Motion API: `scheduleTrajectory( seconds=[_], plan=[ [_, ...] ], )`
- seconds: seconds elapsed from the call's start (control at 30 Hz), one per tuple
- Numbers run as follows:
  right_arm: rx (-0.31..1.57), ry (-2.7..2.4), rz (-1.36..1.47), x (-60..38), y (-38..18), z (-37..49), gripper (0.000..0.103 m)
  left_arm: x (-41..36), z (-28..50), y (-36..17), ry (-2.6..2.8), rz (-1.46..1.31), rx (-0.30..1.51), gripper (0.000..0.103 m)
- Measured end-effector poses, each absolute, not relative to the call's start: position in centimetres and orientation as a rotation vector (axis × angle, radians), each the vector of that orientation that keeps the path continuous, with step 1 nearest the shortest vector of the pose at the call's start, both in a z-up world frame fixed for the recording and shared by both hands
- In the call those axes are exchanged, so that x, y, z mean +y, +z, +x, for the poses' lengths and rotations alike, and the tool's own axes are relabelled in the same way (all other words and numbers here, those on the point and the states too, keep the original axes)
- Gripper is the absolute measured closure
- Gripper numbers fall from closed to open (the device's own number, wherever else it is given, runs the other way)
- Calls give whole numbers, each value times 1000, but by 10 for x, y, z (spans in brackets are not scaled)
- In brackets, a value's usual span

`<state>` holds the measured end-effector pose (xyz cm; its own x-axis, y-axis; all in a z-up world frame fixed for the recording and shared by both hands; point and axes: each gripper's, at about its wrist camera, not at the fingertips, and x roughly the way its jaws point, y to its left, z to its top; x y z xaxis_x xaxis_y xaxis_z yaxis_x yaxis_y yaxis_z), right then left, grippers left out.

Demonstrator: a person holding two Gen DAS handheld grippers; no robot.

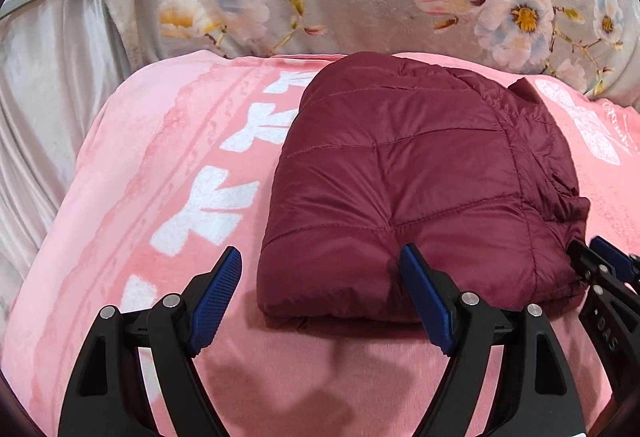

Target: Fold large clothes

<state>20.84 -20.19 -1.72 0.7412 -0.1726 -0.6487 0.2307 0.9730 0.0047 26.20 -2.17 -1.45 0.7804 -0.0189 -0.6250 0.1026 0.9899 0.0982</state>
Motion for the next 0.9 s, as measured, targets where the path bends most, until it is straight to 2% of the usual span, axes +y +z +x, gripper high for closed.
scheduleTrajectory(
  seconds=[0.03, 0.2, 0.27, 0.33, 0.53, 0.7, 0.9],
  plan=[
    [696, -221, 90, -202, -15, 203, 66, -21, 260, -13, -69, 122, 672, 24],
    [696, -221, 58, -196, -15, 177, 61, -18, 240, -8, -71, 102, 670, 24],
    [681, -215, 61, -193, -13, 162, 53, -16, 229, -7, -74, 96, 668, 24],
    [650, -205, 75, -191, -12, 146, 38, -14, 217, -8, -75, 95, 662, 24],
    [597, -238, 37, -175, -17, 94, 19, -14, 177, -21, -73, 143, 654, 24],
    [590, -250, 45, -170, -25, 62, 13, -11, 140, -31, -80, 138, 629, 24],
    [581, -254, 28, -162, -31, 37, 10, -4, 116, -42, -71, 103, 642, 24]
  ],
)
